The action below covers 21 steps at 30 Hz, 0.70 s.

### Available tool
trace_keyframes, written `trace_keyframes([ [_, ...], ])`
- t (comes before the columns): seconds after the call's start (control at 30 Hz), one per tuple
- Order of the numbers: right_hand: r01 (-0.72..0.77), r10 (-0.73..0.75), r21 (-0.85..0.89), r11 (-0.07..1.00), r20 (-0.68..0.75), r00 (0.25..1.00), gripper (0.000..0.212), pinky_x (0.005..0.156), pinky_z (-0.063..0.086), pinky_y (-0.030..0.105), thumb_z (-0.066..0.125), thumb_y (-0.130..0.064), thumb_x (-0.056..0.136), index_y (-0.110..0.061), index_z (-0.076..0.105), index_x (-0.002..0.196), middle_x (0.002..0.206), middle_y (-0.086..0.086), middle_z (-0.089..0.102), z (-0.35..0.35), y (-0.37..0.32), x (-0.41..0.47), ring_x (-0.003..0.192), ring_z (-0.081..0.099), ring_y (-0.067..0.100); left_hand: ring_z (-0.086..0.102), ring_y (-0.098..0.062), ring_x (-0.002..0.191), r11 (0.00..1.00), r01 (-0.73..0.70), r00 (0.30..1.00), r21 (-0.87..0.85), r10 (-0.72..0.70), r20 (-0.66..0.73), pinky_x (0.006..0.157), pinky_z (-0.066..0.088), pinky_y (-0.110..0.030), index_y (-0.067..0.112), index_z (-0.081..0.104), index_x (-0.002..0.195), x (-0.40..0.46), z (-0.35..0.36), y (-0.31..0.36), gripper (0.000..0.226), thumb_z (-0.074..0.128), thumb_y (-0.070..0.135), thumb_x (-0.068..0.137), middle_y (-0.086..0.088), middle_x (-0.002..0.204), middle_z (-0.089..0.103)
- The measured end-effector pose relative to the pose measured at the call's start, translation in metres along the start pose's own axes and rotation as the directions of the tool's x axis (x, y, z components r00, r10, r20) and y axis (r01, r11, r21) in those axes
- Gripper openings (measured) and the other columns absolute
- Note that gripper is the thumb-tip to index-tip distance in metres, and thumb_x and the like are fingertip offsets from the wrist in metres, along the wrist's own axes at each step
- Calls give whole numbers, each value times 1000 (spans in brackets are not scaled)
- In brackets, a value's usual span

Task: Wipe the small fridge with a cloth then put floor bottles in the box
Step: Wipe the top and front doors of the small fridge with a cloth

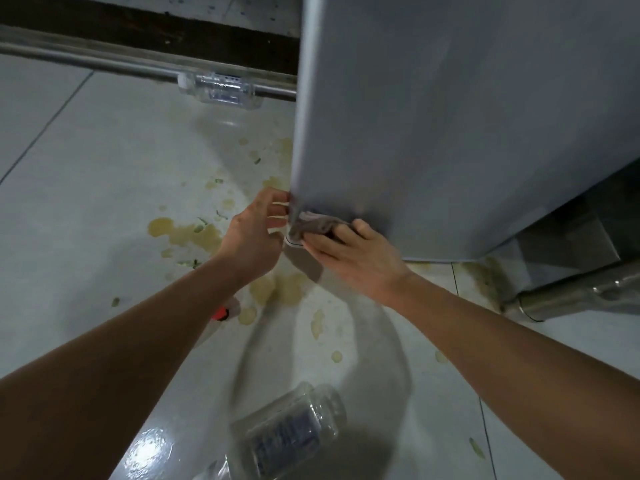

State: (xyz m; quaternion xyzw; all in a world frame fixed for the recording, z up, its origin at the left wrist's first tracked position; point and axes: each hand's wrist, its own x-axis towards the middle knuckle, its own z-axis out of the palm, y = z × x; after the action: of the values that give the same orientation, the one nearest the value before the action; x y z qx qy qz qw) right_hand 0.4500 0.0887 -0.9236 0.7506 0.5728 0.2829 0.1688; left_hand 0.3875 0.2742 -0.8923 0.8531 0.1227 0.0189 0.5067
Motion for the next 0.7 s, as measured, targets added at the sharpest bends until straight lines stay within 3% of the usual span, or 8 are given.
trace_keyframes([
  [0.1,32,-32,4,999,-90,995,31,80,36,33,69,-20,78,-25,72,109,112,-14,67,2,22,-27,89,57,18,61,-12,97,998,-1,999,62,3,-33,74,46,-18,30,43,103,2,1,-2,50,44,-13,78,7,104,61],
  [0.17,33,-34,-9,999,-52,998,28,79,38,35,74,-20,78,-26,72,105,111,-12,68,4,43,-63,90,47,20,59,-9,93,996,3,998,92,3,-68,64,41,-11,31,41,104,1,7,-2,48,45,-11,80,11,102,59],
  [0.23,-39,40,-32,999,54,998,40,75,44,37,78,-17,72,-26,66,109,111,-10,65,3,59,-103,88,45,22,58,-9,92,996,13,993,88,-3,-118,60,40,-12,31,40,104,0,13,-2,48,46,-10,80,11,101,58],
  [0.33,-294,288,12,956,175,942,60,68,51,39,84,-4,57,-21,61,110,115,2,49,-7,73,-153,86,40,29,59,-11,92,996,36,982,86,-19,-190,70,43,-18,30,39,105,-1,22,0,48,50,-9,80,11,99,58],
  [0.4,-437,425,6,899,218,878,62,65,52,41,84,5,49,-15,67,106,113,9,41,-12,73,-166,86,39,32,60,-13,93,996,43,975,79,-24,-223,76,44,-25,29,39,105,-1,25,0,48,52,-9,79,9,101,59],
  [0.47,-526,503,53,849,224,835,53,61,56,41,78,8,57,-10,67,105,111,12,42,-11,64,-160,87,45,36,61,-15,94,997,38,971,75,-19,-237,77,44,-26,28,40,107,-2,28,-2,48,53,-9,78,8,101,59],
  [0.57,-517,490,175,838,175,854,39,62,56,38,61,7,77,-10,65,112,111,14,58,-6,38,-124,80,59,36,62,-19,96,998,36,974,51,-23,-227,80,49,-32,30,39,107,-3,29,-3,51,53,-9,77,7,101,60],
  [0.7,-417,397,222,882,130,909,34,57,52,32,50,1,77,-12,69,101,108,5,51,-5,20,-79,67,55,26,64,-22,95,998,53,981,19,-49,-190,72,53,-40,35,38,105,0,28,-6,53,51,-8,78,10,100,61],
])
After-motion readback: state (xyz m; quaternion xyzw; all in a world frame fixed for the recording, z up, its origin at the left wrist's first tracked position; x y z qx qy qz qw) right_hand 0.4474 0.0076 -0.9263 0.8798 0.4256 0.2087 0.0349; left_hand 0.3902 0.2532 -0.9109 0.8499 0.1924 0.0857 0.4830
